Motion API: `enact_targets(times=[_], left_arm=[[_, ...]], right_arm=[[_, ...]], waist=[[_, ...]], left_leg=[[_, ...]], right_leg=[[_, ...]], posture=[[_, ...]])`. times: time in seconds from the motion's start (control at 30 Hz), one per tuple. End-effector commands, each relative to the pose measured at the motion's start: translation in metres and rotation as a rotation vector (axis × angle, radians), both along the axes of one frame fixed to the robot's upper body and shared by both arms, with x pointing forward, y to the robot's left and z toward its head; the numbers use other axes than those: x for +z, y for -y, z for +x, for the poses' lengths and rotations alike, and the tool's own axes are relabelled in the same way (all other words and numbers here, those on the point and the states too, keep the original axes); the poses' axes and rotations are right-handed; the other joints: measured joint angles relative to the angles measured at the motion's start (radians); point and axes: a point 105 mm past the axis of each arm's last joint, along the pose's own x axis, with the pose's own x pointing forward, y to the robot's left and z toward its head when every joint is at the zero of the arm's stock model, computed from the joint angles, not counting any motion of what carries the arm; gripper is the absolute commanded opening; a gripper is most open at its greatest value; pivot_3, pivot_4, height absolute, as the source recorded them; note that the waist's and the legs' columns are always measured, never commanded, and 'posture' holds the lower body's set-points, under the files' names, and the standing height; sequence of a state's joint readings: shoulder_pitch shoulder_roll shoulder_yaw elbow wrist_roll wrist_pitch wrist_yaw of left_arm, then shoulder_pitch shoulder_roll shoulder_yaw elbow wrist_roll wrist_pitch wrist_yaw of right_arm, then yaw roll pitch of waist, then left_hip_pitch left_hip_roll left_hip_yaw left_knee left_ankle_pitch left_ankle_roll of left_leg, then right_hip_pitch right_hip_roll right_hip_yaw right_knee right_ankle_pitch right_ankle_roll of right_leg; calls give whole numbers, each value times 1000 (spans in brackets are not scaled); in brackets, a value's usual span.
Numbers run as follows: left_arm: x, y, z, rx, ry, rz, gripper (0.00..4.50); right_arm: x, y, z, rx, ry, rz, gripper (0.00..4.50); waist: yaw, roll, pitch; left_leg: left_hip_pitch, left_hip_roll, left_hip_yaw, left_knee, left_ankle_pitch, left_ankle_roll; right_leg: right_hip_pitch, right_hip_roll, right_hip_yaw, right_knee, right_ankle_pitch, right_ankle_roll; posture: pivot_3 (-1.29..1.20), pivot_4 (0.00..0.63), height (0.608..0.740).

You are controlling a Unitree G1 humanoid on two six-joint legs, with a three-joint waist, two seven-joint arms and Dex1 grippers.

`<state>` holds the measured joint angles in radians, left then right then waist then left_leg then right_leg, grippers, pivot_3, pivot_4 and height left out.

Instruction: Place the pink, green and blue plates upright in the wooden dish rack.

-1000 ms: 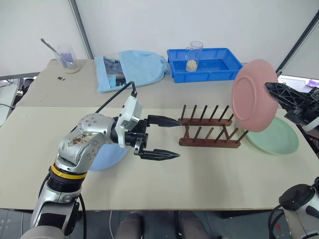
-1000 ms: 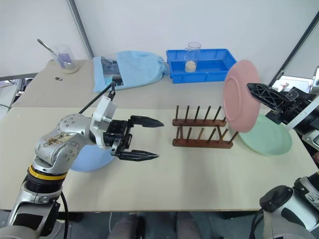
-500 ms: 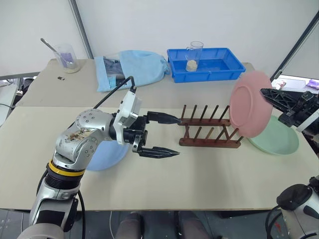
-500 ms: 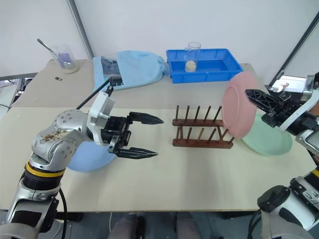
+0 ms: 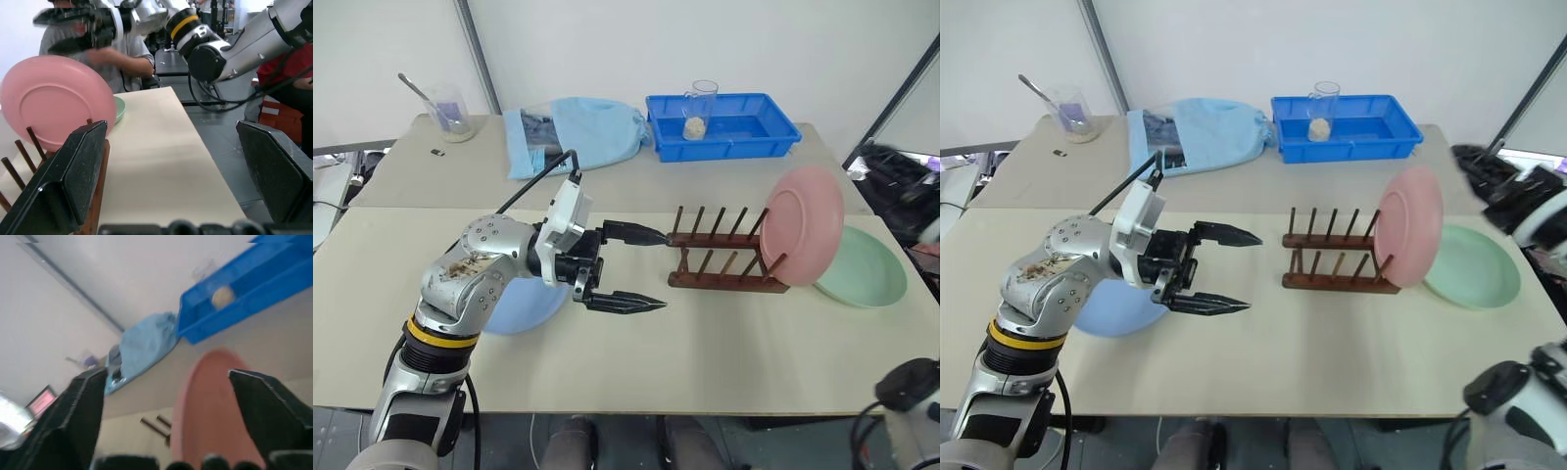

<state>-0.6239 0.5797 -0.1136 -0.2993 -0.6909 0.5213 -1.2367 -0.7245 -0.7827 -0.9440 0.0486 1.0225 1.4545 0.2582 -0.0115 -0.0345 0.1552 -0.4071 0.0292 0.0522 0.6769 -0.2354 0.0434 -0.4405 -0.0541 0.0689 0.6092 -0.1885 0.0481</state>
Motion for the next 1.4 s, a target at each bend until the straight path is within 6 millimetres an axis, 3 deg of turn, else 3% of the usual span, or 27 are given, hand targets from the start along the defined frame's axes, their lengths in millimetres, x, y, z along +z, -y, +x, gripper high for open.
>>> enact_targets(times=[0.03,0.13,0.2,0.3,0.5,0.77,0.9,1.2,1.3,1.4], left_arm=[[0,-1,-10,-41,36,28,4500],[-8,-1,-15,-70,56,78,4500],[-13,2,-20,-98,94,100,4500],[-17,9,-23,-115,151,106,4500],[-28,16,-29,-121,225,119,4500],[-28,19,-28,-79,236,92,4500],[-28,21,-28,-70,240,87,4500],[-27,20,-25,-53,237,80,4500],[-27,17,-23,-37,236,85,4500],[-24,12,-17,10,220,72,4500]], right_arm=[[-1,15,-22,-75,-4,-313,4483],[-34,13,-31,2,-110,-647,4483],[-74,18,-37,90,-209,-925,4483],[-112,20,-42,219,-258,-1148,4483],[-153,17,-27,318,-245,-1312,4483],[-174,35,16,198,-269,-1334,4483],[-182,39,26,170,-302,-1309,3385],[-186,42,29,137,-332,-1262,172],[-177,47,25,97,-317,-1271,29],[-148,63,21,-32,-281,-1354,29]], waist=[[7,0,0],[-2,1,0],[-8,1,0],[-13,1,0],[-24,0,1],[-28,0,1],[-26,0,0],[-20,0,0],[-15,0,0],[-4,1,0]], left_leg=[[-1,0,0,0,0,0],[0,-1,-1,-1,-2,2],[0,-2,0,-1,-2,2],[1,-2,1,1,-2,2],[4,0,3,3,1,-1],[6,0,3,3,3,-1],[4,0,3,2,3,0],[3,-1,3,3,3,0],[6,-1,2,4,3,0],[6,-1,2,3,3,0]], right_leg=[[0,0,0,-1,0,0],[2,0,1,0,-4,-2],[2,-1,2,0,-7,4],[2,-1,3,1,-7,6],[3,0,4,2,-5,-1],[4,0,4,3,-2,-3],[3,1,4,2,-3,-2],[4,-1,4,1,-3,-1],[6,0,4,2,-3,-1],[6,0,4,2,-3,-2]], posture=[[0,150,737],[0,150,737],[0,150,737],[0,150,737],[0,150,737],[0,150,737],[0,150,737],[0,150,737],[0,150,737],[0,150,737]])
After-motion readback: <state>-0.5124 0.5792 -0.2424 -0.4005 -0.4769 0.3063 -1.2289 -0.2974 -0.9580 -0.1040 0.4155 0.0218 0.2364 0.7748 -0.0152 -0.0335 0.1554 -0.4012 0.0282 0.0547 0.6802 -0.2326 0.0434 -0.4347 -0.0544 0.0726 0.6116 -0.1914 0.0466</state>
